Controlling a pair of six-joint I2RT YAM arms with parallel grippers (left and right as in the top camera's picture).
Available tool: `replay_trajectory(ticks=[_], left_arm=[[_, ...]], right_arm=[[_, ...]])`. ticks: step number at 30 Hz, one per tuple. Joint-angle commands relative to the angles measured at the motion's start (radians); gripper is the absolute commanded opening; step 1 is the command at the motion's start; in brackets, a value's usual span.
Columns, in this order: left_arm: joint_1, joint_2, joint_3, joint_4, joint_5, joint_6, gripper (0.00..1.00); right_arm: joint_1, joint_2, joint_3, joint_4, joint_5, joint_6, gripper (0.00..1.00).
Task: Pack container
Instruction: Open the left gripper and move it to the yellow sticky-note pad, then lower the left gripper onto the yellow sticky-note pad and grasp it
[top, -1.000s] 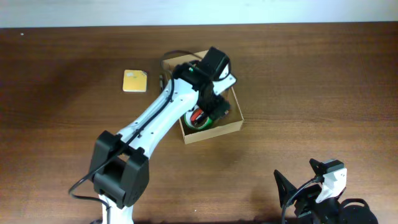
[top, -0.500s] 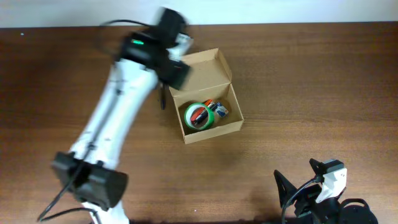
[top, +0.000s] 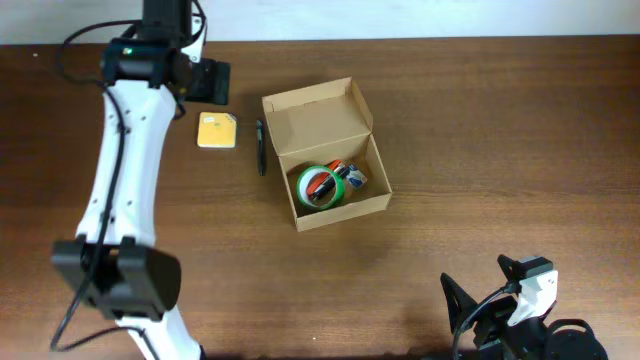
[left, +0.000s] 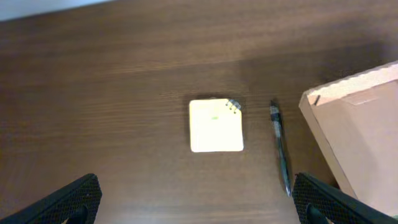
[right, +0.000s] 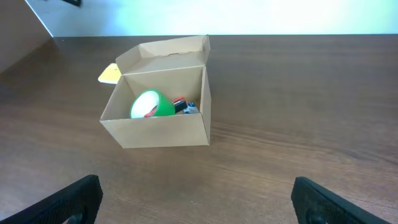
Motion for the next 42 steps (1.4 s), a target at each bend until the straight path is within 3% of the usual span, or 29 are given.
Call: replay_trajectory(ticks=[1, 13, 42], left_arm=[[0.008, 0.123, 0.006, 0.035, 0.023, 0.022, 0.98], [0.014, 0.299, 0.111, 0.030, 0.019, 0.027, 0.98], [0.014, 0.520, 0.112, 0.120, 0.023, 0.021, 0.97]], right_arm=[[0.001, -0.007, 0.000, 0.003, 0.016, 0.001, 0.99], [0.001, -0.007, 0.000, 0.003, 0.016, 0.001, 0.99], [0.001, -0.007, 0.000, 0.003, 0.016, 0.001, 0.99]])
